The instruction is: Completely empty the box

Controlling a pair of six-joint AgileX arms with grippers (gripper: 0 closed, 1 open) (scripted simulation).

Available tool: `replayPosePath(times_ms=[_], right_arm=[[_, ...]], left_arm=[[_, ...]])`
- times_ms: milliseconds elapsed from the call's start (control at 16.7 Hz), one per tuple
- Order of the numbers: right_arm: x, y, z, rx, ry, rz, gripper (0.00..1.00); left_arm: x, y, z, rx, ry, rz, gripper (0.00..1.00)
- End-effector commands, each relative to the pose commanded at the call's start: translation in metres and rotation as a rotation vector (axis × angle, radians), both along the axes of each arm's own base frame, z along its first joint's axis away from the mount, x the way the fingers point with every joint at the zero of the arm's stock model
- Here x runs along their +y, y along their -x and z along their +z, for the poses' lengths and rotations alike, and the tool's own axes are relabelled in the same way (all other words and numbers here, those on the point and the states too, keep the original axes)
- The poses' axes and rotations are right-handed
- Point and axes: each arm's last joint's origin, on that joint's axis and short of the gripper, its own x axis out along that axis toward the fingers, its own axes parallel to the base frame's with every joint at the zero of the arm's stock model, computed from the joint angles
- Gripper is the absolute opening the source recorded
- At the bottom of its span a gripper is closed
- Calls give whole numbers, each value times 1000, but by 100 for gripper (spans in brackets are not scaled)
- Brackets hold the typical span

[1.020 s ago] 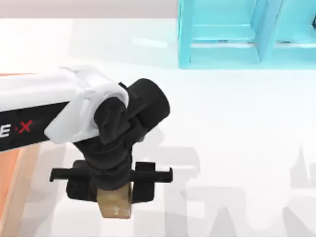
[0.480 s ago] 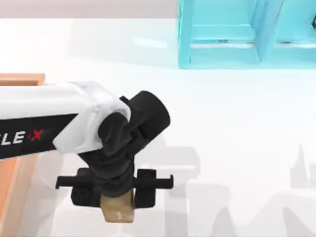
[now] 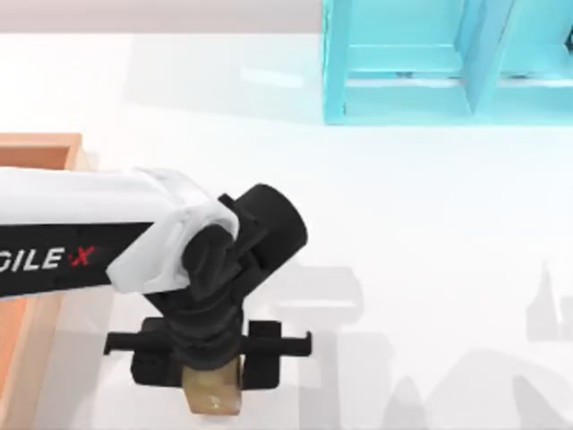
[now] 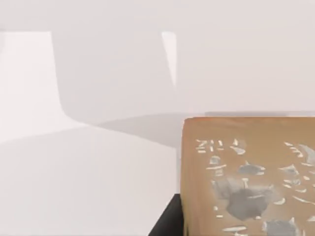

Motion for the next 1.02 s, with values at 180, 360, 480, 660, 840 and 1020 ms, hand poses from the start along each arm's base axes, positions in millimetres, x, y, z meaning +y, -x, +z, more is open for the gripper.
replayPosePath(times_ms=[180, 360, 480, 660, 840, 1020], right_arm=[[0, 0, 0, 0, 0, 0, 100], [0, 0, 0, 0, 0, 0, 100], [0, 0, 0, 0, 0, 0, 100], [0, 0, 0, 0, 0, 0, 100], [0, 0, 0, 0, 0, 0, 100], [0, 0, 0, 0, 0, 0, 100]], left_arm=[[0, 0, 0, 0, 0, 0, 30], [0, 0, 0, 0, 0, 0, 53], [0, 0, 0, 0, 0, 0, 68], [0, 0, 0, 0, 0, 0, 90], [0, 0, 0, 0, 0, 0, 100], [0, 0, 0, 0, 0, 0, 100]])
